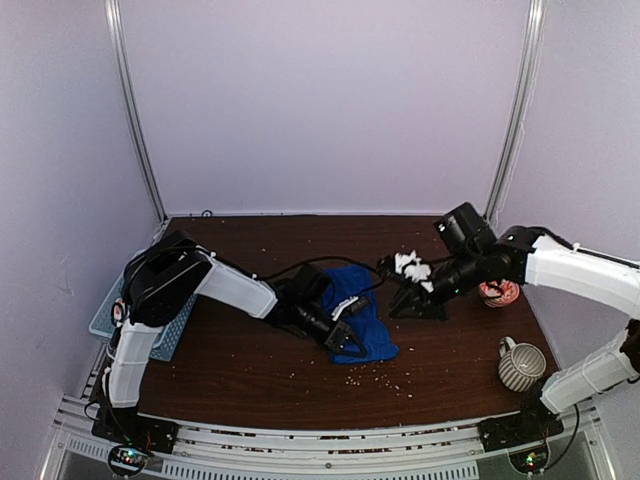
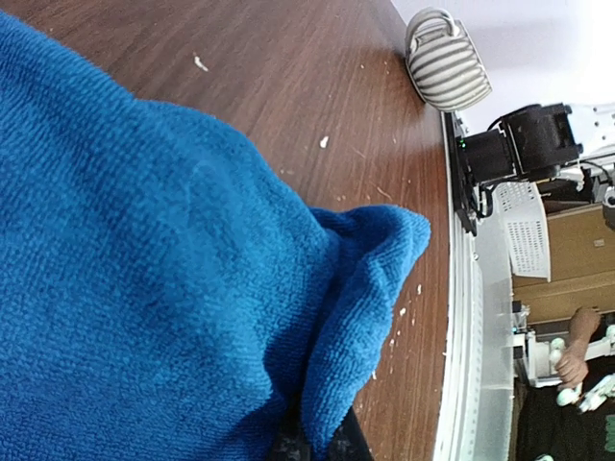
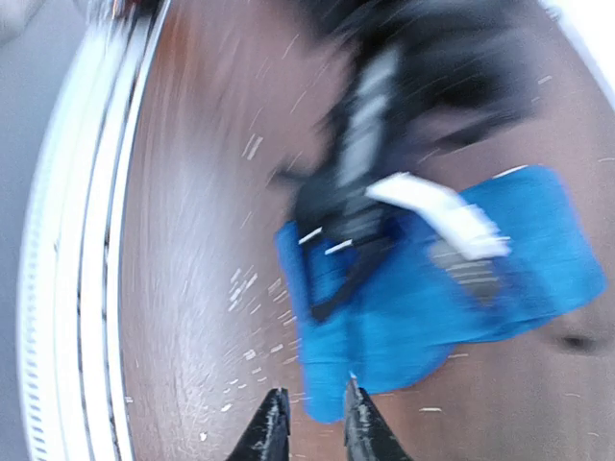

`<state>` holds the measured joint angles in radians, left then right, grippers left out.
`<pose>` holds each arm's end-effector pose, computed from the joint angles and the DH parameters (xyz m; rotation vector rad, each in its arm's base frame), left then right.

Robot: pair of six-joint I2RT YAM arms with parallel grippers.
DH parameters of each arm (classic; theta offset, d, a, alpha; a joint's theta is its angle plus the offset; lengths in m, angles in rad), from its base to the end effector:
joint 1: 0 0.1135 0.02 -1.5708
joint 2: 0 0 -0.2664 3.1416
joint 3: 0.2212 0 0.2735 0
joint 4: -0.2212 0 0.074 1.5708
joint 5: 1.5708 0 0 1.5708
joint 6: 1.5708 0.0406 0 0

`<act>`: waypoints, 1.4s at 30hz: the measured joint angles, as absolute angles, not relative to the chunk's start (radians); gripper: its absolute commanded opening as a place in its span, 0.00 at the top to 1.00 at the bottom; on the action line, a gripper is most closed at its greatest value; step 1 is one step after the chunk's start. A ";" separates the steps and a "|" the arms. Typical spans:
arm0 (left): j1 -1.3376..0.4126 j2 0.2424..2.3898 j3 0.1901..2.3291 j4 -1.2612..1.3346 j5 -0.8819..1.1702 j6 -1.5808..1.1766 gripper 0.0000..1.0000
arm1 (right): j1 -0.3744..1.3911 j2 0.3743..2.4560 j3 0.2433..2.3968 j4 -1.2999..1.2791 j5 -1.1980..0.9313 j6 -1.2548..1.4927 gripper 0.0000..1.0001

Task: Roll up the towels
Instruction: Roll the towel at the center of the board.

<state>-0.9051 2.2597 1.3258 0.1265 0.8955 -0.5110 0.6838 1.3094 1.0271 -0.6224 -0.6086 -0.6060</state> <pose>0.2623 -0.3853 0.0685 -1.0074 -2.4683 1.6384 0.2105 0.2015 0.2698 -1.6459 1.7558 0.7830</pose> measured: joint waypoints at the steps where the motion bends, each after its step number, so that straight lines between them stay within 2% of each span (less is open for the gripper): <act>1: -0.904 2.262 1.329 0.126 0.899 -0.524 1.00 | 0.738 1.328 0.986 -0.601 -0.557 -0.610 0.74; 5: -0.900 2.272 1.338 0.129 0.909 -0.574 1.00 | 0.873 1.405 0.866 -0.511 -0.347 -0.630 0.70; 12: -0.894 2.278 1.339 0.152 0.913 -0.653 1.00 | 0.973 1.514 0.812 -0.334 -0.109 -0.661 0.65; 25: -0.889 2.282 1.337 0.167 0.925 -0.684 1.00 | 0.993 1.592 0.767 -0.183 0.013 -0.717 0.60; 27: -0.889 2.282 1.337 0.166 0.925 -0.683 0.99 | 0.993 1.610 0.767 -0.164 0.023 -0.732 0.67; 29: -0.887 2.282 1.338 0.165 0.923 -0.679 0.91 | 0.993 1.623 0.768 -0.138 0.031 -0.751 0.78; 32: -0.886 2.282 1.335 0.155 0.913 -0.660 0.80 | 0.993 1.662 0.788 -0.116 0.034 -0.777 0.88; 37: -0.873 2.208 1.245 0.188 0.873 -0.631 0.62 | 0.991 1.705 0.843 -0.146 0.013 -0.807 0.95; 42: -0.834 2.073 1.180 0.084 0.738 -0.539 0.59 | 0.980 1.725 0.907 -0.242 -0.054 -0.809 0.96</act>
<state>-0.8345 2.0731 1.1797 0.0837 0.7376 -0.5392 0.9802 1.7248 0.9066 -0.2417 -0.0544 -0.8093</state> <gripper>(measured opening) 0.403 0.091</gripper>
